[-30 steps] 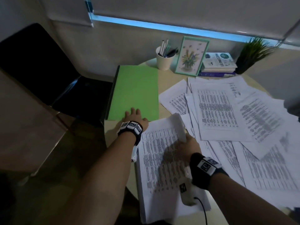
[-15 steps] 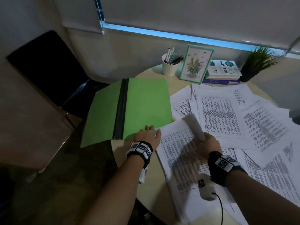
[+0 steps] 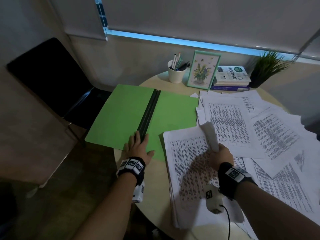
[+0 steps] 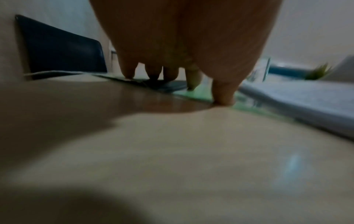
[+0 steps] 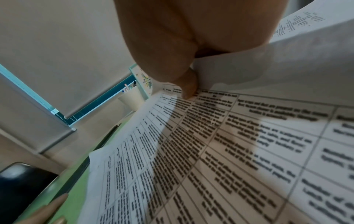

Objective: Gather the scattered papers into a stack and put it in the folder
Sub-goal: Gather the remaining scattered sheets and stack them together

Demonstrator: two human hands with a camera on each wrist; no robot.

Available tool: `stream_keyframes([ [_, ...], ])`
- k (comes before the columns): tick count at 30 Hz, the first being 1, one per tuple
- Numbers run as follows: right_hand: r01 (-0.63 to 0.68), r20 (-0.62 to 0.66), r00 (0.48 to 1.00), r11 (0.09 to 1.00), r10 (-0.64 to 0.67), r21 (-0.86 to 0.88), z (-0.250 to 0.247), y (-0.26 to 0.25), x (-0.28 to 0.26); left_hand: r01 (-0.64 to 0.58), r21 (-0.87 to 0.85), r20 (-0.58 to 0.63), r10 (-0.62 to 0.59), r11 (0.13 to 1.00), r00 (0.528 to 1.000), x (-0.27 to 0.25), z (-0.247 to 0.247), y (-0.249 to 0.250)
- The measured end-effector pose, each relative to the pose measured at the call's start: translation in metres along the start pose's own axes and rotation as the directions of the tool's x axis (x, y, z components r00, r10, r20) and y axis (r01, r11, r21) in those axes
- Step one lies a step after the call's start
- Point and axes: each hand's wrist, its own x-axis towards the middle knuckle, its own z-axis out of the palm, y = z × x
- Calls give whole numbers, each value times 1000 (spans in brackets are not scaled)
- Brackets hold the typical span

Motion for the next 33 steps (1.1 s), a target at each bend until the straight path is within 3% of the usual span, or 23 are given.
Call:
stream_keyframes([
  [2,-2,1,1000,1000,2,23,3,2,-1,30,109,81,-39,994,996,3,7,-10],
  [8,13,-21,1000,997,-12,73,10,1,-2,93,81,89,-100,992,991,19,2,4],
  [15,15,-12,1000,993,-14,120,10,2,-3,48,105,113,-60,993,992,47,-3,10],
  [22,73,-1,997,975,-74,210,0,-3,-1,70,-3,20,-70,998,997,29,-14,21],
  [24,115,13,993,965,-121,236,-4,-8,-1,85,-140,-29,-90,987,996,17,-21,22],
  [26,151,26,986,949,-165,277,-7,-17,-2,103,-433,-17,-122,895,992,3,-30,23],
  [28,194,28,976,923,-215,333,-10,-28,-6,88,-739,53,-72,668,996,-12,-40,28],
  [30,245,20,961,882,-276,402,-15,-43,-11,55,-886,75,24,461,997,-25,-53,35],
  [31,269,16,952,861,-306,432,-18,-51,-14,29,-911,53,47,411,997,-30,-60,39],
  [33,317,3,932,819,-363,478,-24,-64,-22,-40,-909,-48,-9,415,999,-42,-75,46],
])
